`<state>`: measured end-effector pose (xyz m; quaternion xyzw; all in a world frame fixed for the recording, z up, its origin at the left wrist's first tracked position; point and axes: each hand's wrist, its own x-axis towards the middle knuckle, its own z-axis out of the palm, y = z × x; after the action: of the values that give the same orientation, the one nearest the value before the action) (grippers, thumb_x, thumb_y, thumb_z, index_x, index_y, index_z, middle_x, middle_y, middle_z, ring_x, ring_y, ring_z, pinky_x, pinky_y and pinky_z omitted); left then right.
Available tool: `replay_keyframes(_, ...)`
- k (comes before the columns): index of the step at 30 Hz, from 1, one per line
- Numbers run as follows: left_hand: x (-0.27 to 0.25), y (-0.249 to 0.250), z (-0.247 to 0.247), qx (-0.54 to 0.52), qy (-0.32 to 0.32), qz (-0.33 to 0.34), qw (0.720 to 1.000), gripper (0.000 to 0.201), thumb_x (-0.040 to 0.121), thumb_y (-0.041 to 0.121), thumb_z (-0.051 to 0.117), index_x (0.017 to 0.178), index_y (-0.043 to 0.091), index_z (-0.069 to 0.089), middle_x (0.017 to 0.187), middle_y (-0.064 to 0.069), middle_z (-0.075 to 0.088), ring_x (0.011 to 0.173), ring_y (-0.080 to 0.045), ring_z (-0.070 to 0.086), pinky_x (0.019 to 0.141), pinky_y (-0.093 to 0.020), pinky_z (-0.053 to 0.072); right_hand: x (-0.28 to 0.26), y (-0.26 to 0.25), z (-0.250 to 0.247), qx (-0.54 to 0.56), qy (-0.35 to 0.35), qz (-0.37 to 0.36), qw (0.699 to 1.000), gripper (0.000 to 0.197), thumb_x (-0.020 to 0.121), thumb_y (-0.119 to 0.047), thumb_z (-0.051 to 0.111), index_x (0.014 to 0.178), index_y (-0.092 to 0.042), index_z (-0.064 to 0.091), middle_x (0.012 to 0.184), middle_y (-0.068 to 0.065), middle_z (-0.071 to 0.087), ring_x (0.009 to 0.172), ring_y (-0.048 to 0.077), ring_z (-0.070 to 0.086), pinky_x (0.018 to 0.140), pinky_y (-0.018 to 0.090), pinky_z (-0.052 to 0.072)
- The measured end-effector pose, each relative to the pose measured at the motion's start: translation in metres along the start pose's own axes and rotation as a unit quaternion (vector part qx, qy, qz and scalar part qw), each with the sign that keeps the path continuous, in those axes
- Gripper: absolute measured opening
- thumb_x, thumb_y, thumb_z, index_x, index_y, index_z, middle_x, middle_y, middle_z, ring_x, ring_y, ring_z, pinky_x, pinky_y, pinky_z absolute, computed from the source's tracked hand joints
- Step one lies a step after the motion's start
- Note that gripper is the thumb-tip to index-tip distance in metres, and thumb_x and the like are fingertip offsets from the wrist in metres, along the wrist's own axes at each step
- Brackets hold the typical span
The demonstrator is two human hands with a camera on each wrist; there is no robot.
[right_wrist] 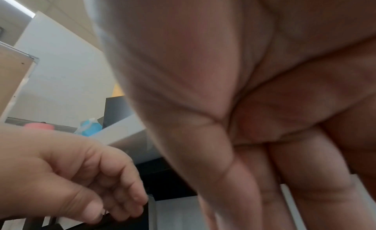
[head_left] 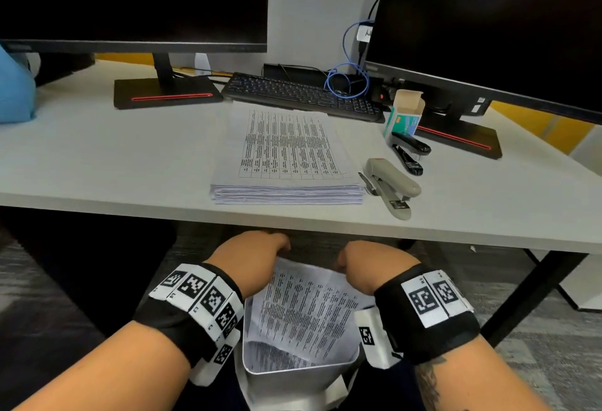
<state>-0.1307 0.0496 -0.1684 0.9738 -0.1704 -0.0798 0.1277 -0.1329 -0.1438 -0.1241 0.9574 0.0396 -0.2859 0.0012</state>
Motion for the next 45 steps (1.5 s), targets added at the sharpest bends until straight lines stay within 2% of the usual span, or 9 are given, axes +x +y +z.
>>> replay_keyframes(5, -0.004, 0.004, -0.011, -0.009, 0.005, 0.027, 1.000, 0.046, 0.099, 0.016, 0.047, 0.142, 0.032, 0.044, 0.136, 0.003, 0.055, 0.125, -0.016, 0.050, 0.101, -0.026, 0.038, -0.003, 0.004, -0.008, 0.016, 0.018, -0.019, 1.000, 0.041, 0.096, -0.015, 0.054, 0.137, -0.020, 0.056, 0.140, 0.006, 0.054, 0.127, 0.027, 0.052, 0.108, 0.037, 0.040)
replay_keyframes(8, -0.010, 0.019, -0.033, -0.048, -0.007, 0.062, 0.997, 0.036, 0.098, 0.025, 0.052, 0.133, 0.032, 0.053, 0.128, 0.010, 0.061, 0.119, -0.010, 0.054, 0.098, -0.024, 0.040, -0.020, 0.012, -0.021, 0.094, 0.087, -0.069, 0.989, 0.035, 0.093, -0.013, 0.060, 0.124, -0.028, 0.065, 0.122, -0.002, 0.066, 0.113, 0.018, 0.061, 0.095, 0.025, 0.045)
replay_keyframes(12, -0.020, 0.038, -0.065, -0.137, 0.141, 0.087, 0.977, 0.018, 0.095, 0.030, 0.056, 0.110, 0.035, 0.066, 0.091, 0.014, 0.069, 0.086, -0.004, 0.060, 0.077, -0.024, 0.046, -0.034, 0.016, -0.039, 0.283, 0.172, -0.122, 0.936, 0.018, 0.093, -0.013, 0.058, 0.091, -0.027, 0.068, 0.079, 0.001, 0.074, 0.069, 0.015, 0.072, 0.061, 0.024, 0.052)
replay_keyframes(18, -0.004, 0.019, -0.076, -0.065, 0.299, 0.048, 0.951, 0.024, 0.096, 0.024, 0.055, 0.117, 0.022, 0.066, 0.109, 0.003, 0.065, 0.106, -0.020, 0.054, 0.088, -0.031, 0.041, -0.017, 0.026, -0.051, 0.308, 0.397, -0.073, 0.861, 0.027, 0.091, -0.008, 0.053, 0.109, -0.019, 0.070, 0.101, -0.006, 0.065, 0.086, 0.012, 0.062, 0.079, 0.022, 0.047)
replay_keyframes(23, 0.008, -0.002, -0.066, -0.026, 0.226, -0.037, 0.973, 0.037, 0.098, 0.032, 0.048, 0.134, 0.024, 0.054, 0.130, -0.005, 0.057, 0.120, -0.026, 0.046, 0.102, -0.041, 0.039, 0.001, 0.023, -0.050, 0.319, 0.371, -0.059, 0.870, 0.038, 0.091, -0.003, 0.048, 0.124, -0.010, 0.065, 0.133, 0.007, 0.058, 0.109, 0.032, 0.063, 0.100, 0.045, 0.048)
replay_keyframes(32, 0.007, -0.006, -0.069, -0.077, 0.204, -0.071, 0.973, 0.036, 0.094, 0.042, 0.054, 0.128, 0.030, 0.058, 0.131, 0.001, 0.057, 0.120, -0.022, 0.051, 0.101, -0.043, 0.044, 0.009, 0.023, -0.060, 0.428, 0.357, -0.033, 0.829, 0.032, 0.093, -0.008, 0.054, 0.122, -0.015, 0.065, 0.095, 0.005, 0.066, 0.077, 0.018, 0.060, 0.073, 0.025, 0.047)
replay_keyframes(36, 0.005, -0.006, -0.069, -0.081, 0.214, -0.073, 0.971, 0.035, 0.094, 0.043, 0.056, 0.126, 0.029, 0.060, 0.130, 0.003, 0.058, 0.118, -0.020, 0.053, 0.101, -0.038, 0.044, 0.012, 0.017, -0.062, 0.419, 0.362, -0.001, 0.832, 0.036, 0.088, -0.003, 0.050, 0.115, -0.019, 0.069, 0.110, 0.003, 0.068, 0.093, 0.031, 0.066, 0.091, 0.039, 0.053)
replay_keyframes(40, 0.004, -0.006, -0.068, -0.081, 0.225, -0.076, 0.968, 0.034, 0.093, 0.044, 0.057, 0.124, 0.029, 0.061, 0.127, 0.003, 0.060, 0.114, -0.018, 0.055, 0.098, -0.033, 0.044, 0.014, 0.017, -0.062, 0.465, 0.335, 0.006, 0.819, 0.041, 0.087, 0.005, 0.047, 0.113, -0.018, 0.068, 0.105, 0.004, 0.063, 0.060, 0.023, 0.061, 0.070, 0.035, 0.058)
replay_keyframes(45, 0.005, -0.005, -0.069, -0.078, 0.225, -0.078, 0.968, 0.035, 0.093, 0.045, 0.057, 0.124, 0.029, 0.060, 0.126, 0.004, 0.061, 0.115, -0.018, 0.054, 0.098, -0.033, 0.043, 0.010, 0.020, -0.061, 0.457, 0.355, -0.023, 0.815, 0.035, 0.085, 0.002, 0.054, 0.107, -0.019, 0.070, 0.088, -0.005, 0.063, 0.066, 0.021, 0.062, 0.074, 0.040, 0.060)
